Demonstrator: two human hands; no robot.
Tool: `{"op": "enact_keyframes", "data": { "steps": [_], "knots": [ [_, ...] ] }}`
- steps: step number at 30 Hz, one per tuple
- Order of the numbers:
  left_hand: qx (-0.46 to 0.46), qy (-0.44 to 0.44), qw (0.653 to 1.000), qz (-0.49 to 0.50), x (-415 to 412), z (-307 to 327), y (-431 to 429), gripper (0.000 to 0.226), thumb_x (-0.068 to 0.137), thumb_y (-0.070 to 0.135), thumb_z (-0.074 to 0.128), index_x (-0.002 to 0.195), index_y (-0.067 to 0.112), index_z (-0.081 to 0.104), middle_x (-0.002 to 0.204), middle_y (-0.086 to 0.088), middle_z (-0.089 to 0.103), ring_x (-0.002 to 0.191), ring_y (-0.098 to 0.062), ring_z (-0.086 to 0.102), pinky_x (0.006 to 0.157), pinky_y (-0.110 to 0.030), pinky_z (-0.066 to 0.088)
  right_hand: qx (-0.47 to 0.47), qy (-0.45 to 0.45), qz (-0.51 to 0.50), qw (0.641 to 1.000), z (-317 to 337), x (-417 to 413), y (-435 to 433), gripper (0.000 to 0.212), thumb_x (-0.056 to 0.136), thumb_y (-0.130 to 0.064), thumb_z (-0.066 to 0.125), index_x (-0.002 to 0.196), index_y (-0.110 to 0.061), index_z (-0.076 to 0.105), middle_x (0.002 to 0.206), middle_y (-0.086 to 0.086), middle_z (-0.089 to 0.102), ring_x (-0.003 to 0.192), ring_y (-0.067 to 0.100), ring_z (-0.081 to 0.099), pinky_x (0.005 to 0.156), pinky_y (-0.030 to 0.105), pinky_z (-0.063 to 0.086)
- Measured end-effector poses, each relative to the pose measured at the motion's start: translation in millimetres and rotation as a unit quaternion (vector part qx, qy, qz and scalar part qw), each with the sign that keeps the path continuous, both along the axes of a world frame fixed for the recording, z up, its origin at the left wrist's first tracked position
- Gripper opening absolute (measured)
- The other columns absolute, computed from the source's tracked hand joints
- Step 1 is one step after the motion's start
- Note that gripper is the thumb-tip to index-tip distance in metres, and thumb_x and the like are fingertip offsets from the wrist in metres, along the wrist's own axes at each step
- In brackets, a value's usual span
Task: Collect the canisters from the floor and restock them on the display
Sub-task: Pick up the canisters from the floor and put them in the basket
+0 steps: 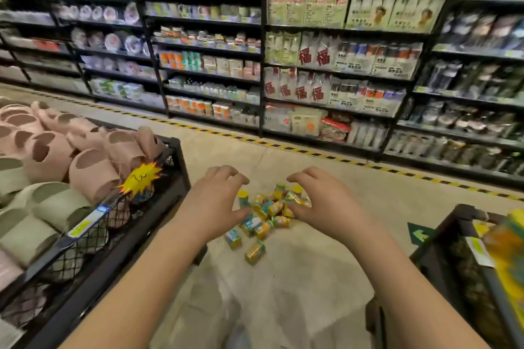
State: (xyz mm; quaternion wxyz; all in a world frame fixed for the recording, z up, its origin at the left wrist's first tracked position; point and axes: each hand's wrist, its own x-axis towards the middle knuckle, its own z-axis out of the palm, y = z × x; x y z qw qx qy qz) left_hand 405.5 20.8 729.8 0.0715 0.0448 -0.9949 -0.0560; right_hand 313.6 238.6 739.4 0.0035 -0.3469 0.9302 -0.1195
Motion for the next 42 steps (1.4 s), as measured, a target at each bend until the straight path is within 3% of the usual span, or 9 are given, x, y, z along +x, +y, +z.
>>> {"op": "enact_keyframes", "data": {
  "steps": [9,15,26,34,42],
  "knots": [
    [0.034,-0.044,0.998,-0.039,-162,-51,-75,0.061,0.089,0.052,0.065,0.144,0.032,0.046,0.145,0.008,0.041,0.137,-0.016,0.034,0.104,-0.035,0.043,0.024,0.013,-0.02,0.999,-31,-147,-71,0.051,0.093,-0.042,0.063,0.141,-0.031,0.053,0.137,-0.006,0.055,0.126,0.019,0.052,0.098,0.035,0.046],
    [0.046,-0.09,0.993,-0.062,-248,-71,-111,0.06,0.09,0.051,0.064,0.144,0.03,0.046,0.146,0.007,0.041,0.137,-0.017,0.034,0.103,-0.034,0.043,0.063,-0.027,-0.035,0.997,-51,-232,-107,0.053,0.092,-0.043,0.064,0.142,-0.03,0.052,0.137,-0.004,0.054,0.124,0.021,0.053,0.097,0.035,0.045],
    [0.086,-0.164,0.982,-0.041,-371,-131,-125,0.059,0.087,0.046,0.067,0.14,0.028,0.05,0.139,0.004,0.046,0.129,-0.02,0.04,0.097,-0.035,0.045,0.05,-0.094,-0.007,0.994,-117,-364,-132,0.054,0.089,-0.04,0.068,0.14,-0.028,0.054,0.135,-0.002,0.054,0.124,0.023,0.052,0.1,0.037,0.043],
    [0.15,-0.232,0.96,0.037,-451,-243,-119,0.058,0.087,0.048,0.07,0.138,0.03,0.051,0.138,0.008,0.045,0.126,-0.02,0.044,0.093,-0.033,0.045,0.05,-0.14,0.016,0.989,-216,-482,-123,0.054,0.089,-0.038,0.071,0.14,-0.026,0.056,0.139,-0.001,0.054,0.126,0.025,0.053,0.096,0.037,0.043],
    [0.17,-0.291,0.938,0.076,-504,-428,-136,0.061,0.086,0.051,0.069,0.139,0.028,0.049,0.14,0.005,0.044,0.129,-0.019,0.043,0.097,-0.033,0.046,0.083,-0.184,0.027,0.979,-405,-558,-142,0.053,0.087,-0.038,0.069,0.136,-0.024,0.059,0.128,0.002,0.059,0.121,0.026,0.055,0.095,0.043,0.048]
  ]
}}
